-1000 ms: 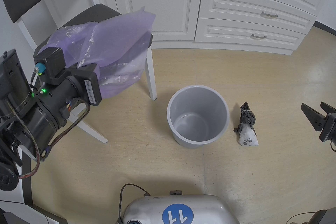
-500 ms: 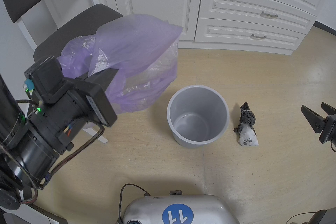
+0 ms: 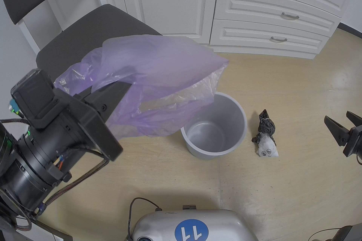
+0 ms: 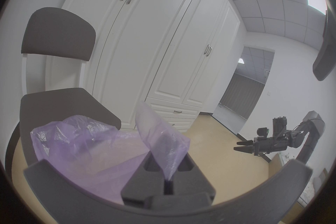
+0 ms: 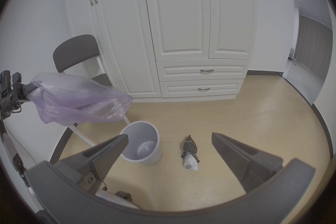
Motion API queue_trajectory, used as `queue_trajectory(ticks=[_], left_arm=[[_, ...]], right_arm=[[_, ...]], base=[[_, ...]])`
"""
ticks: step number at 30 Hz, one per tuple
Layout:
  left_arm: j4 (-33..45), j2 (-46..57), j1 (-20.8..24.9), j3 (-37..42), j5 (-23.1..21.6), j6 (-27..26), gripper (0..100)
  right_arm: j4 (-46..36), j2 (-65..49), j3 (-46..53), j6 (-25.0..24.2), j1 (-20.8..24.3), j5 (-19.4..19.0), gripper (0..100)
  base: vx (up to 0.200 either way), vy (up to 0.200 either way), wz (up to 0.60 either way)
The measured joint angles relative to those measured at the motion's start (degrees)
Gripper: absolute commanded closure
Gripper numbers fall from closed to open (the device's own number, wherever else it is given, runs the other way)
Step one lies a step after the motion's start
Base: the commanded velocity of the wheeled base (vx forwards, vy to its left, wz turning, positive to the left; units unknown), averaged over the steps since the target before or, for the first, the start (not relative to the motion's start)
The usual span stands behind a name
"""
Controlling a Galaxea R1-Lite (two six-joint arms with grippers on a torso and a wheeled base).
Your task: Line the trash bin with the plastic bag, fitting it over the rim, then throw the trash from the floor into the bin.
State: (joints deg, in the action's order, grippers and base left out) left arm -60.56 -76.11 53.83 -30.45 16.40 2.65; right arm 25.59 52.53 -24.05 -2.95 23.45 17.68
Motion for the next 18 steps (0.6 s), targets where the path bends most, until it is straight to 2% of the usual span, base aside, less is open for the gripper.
queue_trajectory(ticks=[18], left_arm=[[-0.06,2.95,5.36,2.82,-1.13,-0.38,100]], right_arm=[[-0.49,-3.63,-1.0,0.74,-0.11,0.05,0]], base=[[0.0,0.0,0.0]])
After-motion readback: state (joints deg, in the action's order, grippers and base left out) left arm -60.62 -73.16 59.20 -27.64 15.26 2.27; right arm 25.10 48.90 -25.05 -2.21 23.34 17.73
